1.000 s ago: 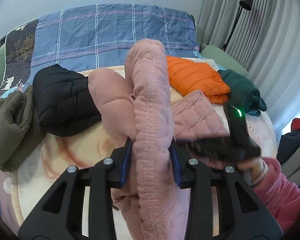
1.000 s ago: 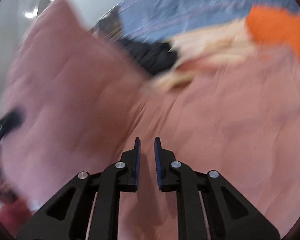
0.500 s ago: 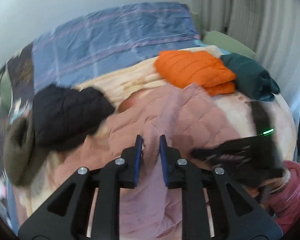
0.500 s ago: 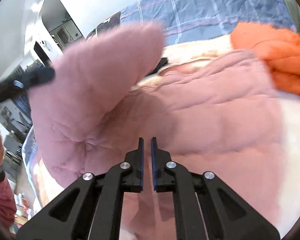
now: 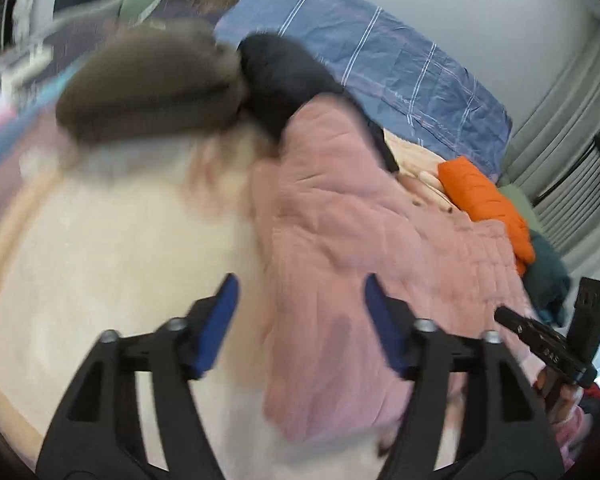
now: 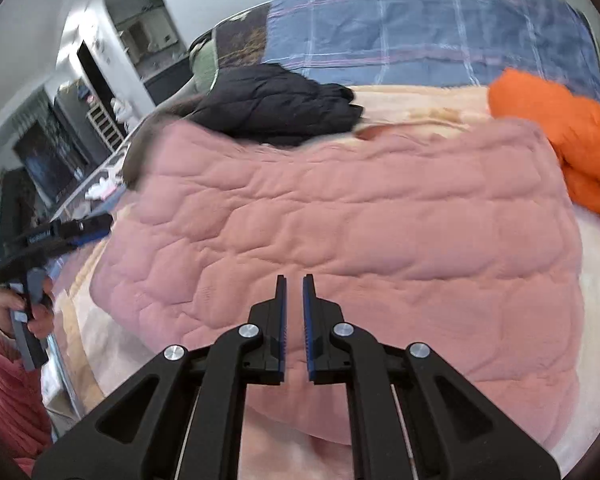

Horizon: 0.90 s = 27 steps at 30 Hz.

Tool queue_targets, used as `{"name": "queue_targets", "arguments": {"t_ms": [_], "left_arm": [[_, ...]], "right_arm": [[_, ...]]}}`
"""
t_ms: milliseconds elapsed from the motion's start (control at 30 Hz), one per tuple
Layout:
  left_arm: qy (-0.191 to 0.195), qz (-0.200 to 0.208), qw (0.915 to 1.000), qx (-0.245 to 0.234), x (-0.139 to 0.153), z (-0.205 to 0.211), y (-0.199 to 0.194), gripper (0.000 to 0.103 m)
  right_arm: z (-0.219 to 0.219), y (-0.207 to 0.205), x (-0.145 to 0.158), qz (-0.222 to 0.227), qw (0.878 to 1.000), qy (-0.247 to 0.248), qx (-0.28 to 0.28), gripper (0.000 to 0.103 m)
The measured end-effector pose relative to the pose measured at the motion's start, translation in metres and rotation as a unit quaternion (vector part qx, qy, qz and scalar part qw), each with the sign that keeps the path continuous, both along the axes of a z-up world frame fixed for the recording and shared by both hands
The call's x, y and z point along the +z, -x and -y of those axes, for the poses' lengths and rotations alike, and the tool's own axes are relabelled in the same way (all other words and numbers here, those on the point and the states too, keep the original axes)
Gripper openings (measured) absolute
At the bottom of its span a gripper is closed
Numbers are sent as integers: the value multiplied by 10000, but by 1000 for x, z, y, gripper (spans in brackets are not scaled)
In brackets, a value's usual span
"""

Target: Fold large clothes

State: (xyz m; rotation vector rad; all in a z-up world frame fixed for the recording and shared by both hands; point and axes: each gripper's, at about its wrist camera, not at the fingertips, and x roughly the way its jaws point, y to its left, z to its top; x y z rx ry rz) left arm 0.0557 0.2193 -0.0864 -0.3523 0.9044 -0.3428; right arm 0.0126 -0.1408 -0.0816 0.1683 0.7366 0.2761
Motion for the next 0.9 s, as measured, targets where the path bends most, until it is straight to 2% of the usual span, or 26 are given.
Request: {"name": "queue_targets", "arguments": {"t_ms": [33,100,133,200,233,333,467,600,633,667,700,733,767,800,900], "left_arm": [[94,-133,9998,-67,-12,-6,0,78],[215,-287,9993,-125,-26,-14,-7,84],[419,-381,9982,-182,-34,-19,-14,86],[868,-486,9944,-362,-43,-29,-33,87],[1009,-487,9927,-450,-44,-31,-43,87],[1354,-541,9850,-922,-48,-29,-73,88],[1559,-826,9708,-1627,-59,-8,-119,91],[1801,-1075,9614,-1780,-76,4,-148,92],[1866,-1048,9605,-1781,-77,6,-152,86],[1914,-1004,9591,-1829,-77,7,-154,74],[1935,-994,9586,-1839,-76,7,-155,68],[2023,-981,9571,-1827,-76,5,-155,59],[2106,-965,9560,-1801,-75,2,-154,49],[2179,-944,9557,-1739,-74,0,-152,46],[2340,-754,9556,-1624,-60,-2,-146,39]], "right_arm": [[-16,4,2,85,9997,218,93,13],[-47,14,5,327,9968,651,318,31],[-73,23,7,572,9916,1023,545,36],[-112,37,8,995,9766,1667,926,54],[-138,49,5,1278,9624,2100,1153,56],[-202,76,-11,1831,9148,3155,1733,59],[-252,77,-43,2044,8628,4188,1957,60],[-276,62,-64,2148,8376,4704,1761,60],[-281,56,-68,2261,8268,4879,1650,60],[-286,52,-72,2349,8186,4994,1593,60],[-290,47,-76,2430,8100,5108,1544,60],[-293,43,-81,2505,8020,5209,1507,55],[-294,39,-83,2545,7982,5251,1494,29],[-293,36,-82,2569,8016,5200,1448,25],[-270,39,-43,2667,8548,4310,1115,21]]}}
